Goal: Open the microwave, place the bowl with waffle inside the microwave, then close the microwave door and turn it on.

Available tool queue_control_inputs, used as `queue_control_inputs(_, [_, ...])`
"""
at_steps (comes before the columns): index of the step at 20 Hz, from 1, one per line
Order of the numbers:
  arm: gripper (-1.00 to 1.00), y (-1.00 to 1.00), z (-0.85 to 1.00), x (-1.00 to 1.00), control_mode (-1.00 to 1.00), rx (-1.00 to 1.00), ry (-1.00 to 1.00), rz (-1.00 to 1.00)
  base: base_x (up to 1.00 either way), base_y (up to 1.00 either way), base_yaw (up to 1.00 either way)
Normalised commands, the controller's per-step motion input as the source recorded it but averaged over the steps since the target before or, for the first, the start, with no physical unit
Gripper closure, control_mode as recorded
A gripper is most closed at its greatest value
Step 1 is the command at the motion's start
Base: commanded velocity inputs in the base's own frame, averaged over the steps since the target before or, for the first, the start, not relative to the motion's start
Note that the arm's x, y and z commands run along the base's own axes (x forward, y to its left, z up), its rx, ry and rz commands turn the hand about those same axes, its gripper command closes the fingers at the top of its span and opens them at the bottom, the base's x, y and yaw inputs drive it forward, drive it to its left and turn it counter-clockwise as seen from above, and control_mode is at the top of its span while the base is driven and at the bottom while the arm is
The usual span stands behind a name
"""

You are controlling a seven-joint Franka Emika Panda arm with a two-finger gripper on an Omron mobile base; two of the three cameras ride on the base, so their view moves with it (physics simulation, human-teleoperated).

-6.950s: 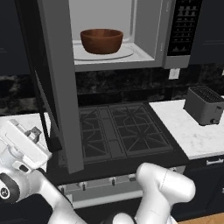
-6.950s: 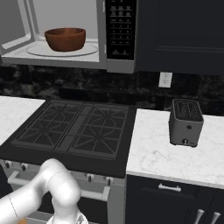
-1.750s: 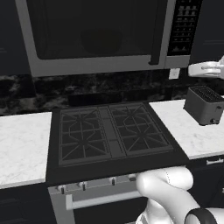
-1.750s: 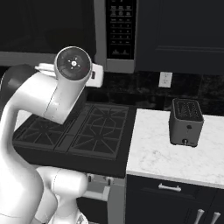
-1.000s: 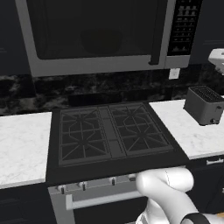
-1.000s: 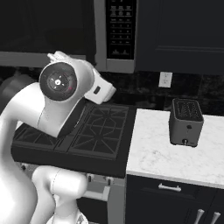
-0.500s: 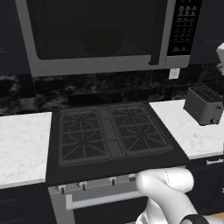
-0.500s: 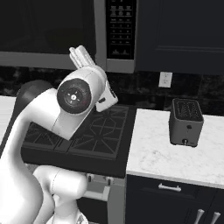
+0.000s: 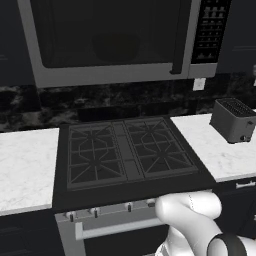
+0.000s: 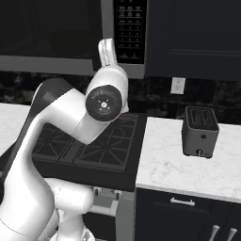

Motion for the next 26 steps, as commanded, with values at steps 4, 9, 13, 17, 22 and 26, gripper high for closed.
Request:
queue_control_inputs(4, [1.0,0.05,0.0,0.21,-1.0,0.22,0.0,-0.02,0.0,0.0,0.0])
queue_control_inputs(9, [1.0,0.12,0.0,0.37,-1.0,0.12,-0.01,0.0,0.0,0.0,0.0])
queue_control_inputs(13, [1.0,0.01,-0.07,0.55,-1.0,0.01,0.0,0.0,0.0,0.0,0.0])
queue_control_inputs(17, [1.0,0.0,-0.24,0.62,-1.0,0.0,0.0,-0.01,0.0,0.0,0.0])
queue_control_inputs(22, [1.0,-0.02,-0.13,0.48,-1.0,0.0,0.0,-0.01,0.0,0.0,0.0])
queue_control_inputs(26, [1.0,-0.22,0.0,0.38,-1.0,0.0,0.0,-0.04,0.0,0.0,0.0])
